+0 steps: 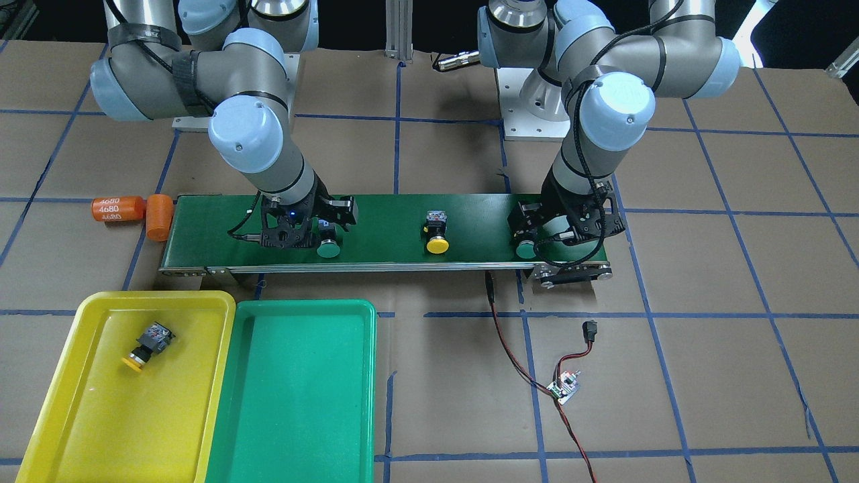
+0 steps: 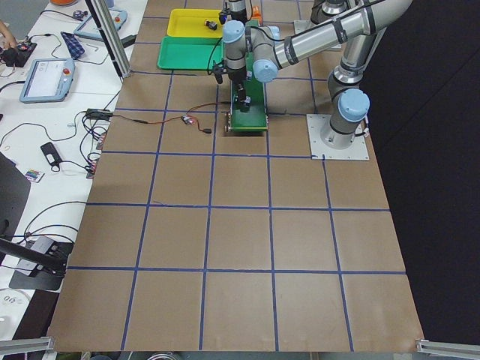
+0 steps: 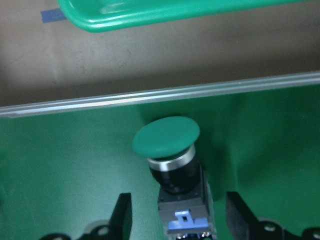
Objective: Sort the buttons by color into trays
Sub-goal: 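Grasp green button on belt with right while left releases its green button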
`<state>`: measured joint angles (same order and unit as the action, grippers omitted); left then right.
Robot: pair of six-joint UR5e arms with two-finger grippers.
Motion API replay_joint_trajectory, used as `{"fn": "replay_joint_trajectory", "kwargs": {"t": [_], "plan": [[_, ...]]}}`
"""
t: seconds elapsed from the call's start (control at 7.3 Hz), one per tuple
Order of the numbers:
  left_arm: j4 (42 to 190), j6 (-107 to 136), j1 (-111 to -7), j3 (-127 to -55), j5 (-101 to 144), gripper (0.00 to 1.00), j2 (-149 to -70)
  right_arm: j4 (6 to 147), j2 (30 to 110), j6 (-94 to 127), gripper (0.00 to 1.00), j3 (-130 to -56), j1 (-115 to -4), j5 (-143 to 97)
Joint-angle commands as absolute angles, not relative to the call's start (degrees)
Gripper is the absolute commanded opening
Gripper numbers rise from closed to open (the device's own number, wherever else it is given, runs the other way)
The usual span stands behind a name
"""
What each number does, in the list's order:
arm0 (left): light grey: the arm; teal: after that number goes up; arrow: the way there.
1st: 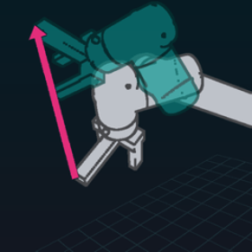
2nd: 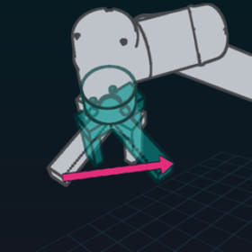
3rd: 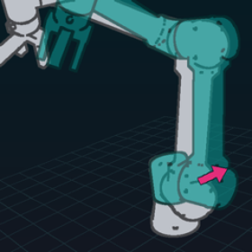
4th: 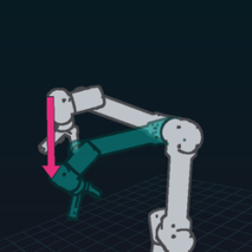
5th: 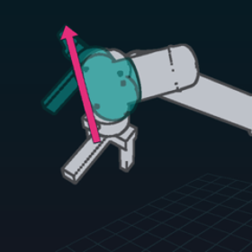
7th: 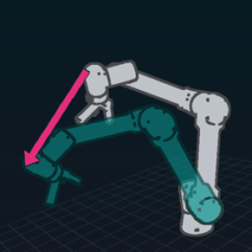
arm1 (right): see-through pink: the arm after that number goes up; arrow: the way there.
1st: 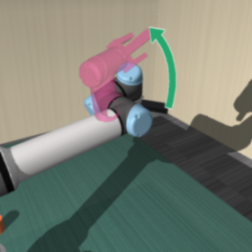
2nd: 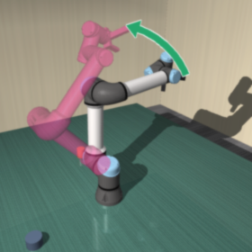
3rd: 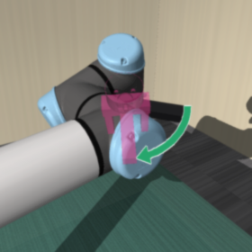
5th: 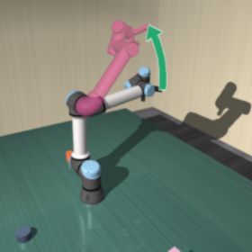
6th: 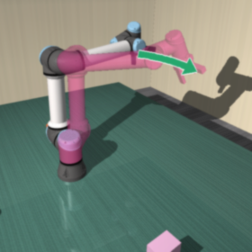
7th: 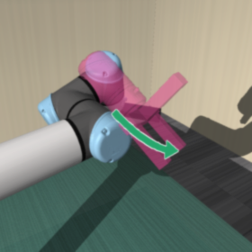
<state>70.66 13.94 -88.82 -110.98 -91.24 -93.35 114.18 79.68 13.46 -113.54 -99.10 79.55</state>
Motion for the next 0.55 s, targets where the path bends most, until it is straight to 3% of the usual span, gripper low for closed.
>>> {"fn": "replay_joint_trajectory", "kwargs": {"t": [0.0, 0.14, 0.41], "plan": [[84.85, 13.01, -89.12, -94.65, -91.49, 1.00, -92.81, 113.73, 79.72, 13.45, 0.00, -114.00, -99.14, 83.74], [87.95, 13.01, -89.64, -88.48, -91.15, 1.00, -92.55, 113.56, 79.98, 13.97, 0.00, -113.56, -99.14, 83.85], [92.72, 11.96, -89.22, -83.77, -91.05, 1.00, -92.72, 113.73, 81.56, 14.15, 0.00, -110.06, -98.36, 84.63]]}}
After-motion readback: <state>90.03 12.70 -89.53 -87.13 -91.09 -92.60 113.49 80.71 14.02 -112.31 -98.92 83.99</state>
